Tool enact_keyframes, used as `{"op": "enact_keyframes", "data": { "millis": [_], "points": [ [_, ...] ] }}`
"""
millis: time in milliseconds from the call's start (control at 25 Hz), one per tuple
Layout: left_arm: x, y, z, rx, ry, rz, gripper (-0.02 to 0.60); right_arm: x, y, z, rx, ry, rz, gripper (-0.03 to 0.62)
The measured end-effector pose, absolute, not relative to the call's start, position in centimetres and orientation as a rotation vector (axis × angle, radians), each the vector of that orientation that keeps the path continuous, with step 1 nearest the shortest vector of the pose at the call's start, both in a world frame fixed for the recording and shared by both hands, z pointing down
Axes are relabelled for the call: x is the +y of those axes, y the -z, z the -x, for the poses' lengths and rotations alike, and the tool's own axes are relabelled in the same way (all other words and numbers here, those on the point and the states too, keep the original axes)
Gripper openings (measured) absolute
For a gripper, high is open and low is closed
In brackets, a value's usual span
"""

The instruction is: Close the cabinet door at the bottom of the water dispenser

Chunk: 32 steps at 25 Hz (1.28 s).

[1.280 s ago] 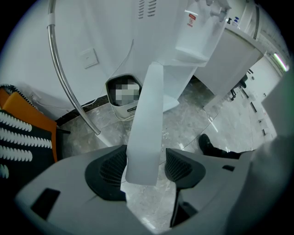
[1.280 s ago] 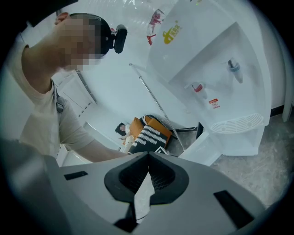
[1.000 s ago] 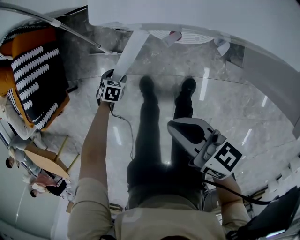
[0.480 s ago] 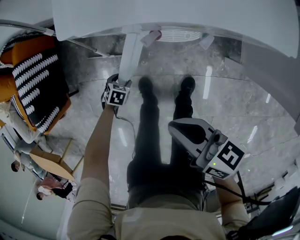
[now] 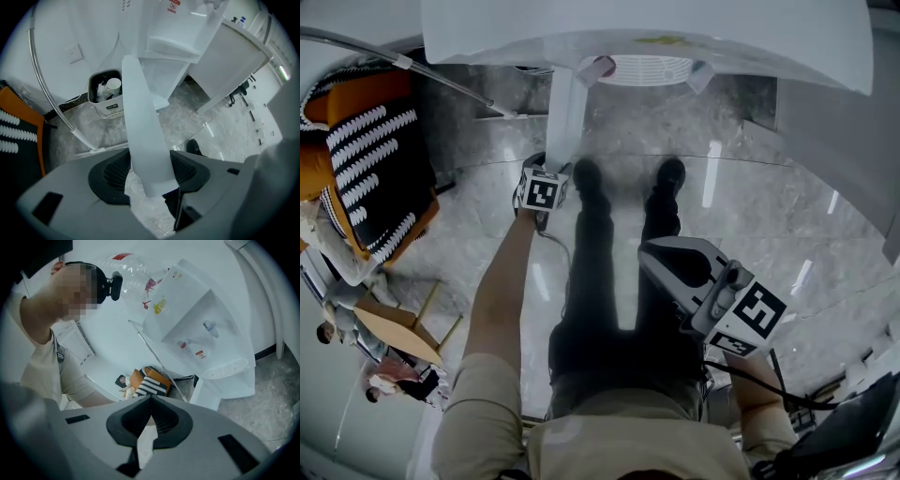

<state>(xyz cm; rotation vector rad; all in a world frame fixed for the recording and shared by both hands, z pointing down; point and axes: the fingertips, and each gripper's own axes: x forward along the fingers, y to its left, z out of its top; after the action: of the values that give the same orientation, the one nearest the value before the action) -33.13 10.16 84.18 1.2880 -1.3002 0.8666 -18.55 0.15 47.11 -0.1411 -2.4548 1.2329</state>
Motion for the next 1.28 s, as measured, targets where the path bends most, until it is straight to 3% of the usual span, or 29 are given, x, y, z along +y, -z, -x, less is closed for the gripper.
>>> {"op": "enact_keyframes", "data": {
  "millis": [680,1280],
  "points": [
    [9.0,-83.1,29.7,-1.225,-0.706,-1.303,0.263,4.1,-46.7,19.1,-2.477,-1.299,0.091,0.015],
    [4.2,-83.5,24.3,-1.297,-0.52,-1.197,0.281,-1.8,-47.9,10.2,-2.51,-1.289,-0.099,0.015]
  ]
}}
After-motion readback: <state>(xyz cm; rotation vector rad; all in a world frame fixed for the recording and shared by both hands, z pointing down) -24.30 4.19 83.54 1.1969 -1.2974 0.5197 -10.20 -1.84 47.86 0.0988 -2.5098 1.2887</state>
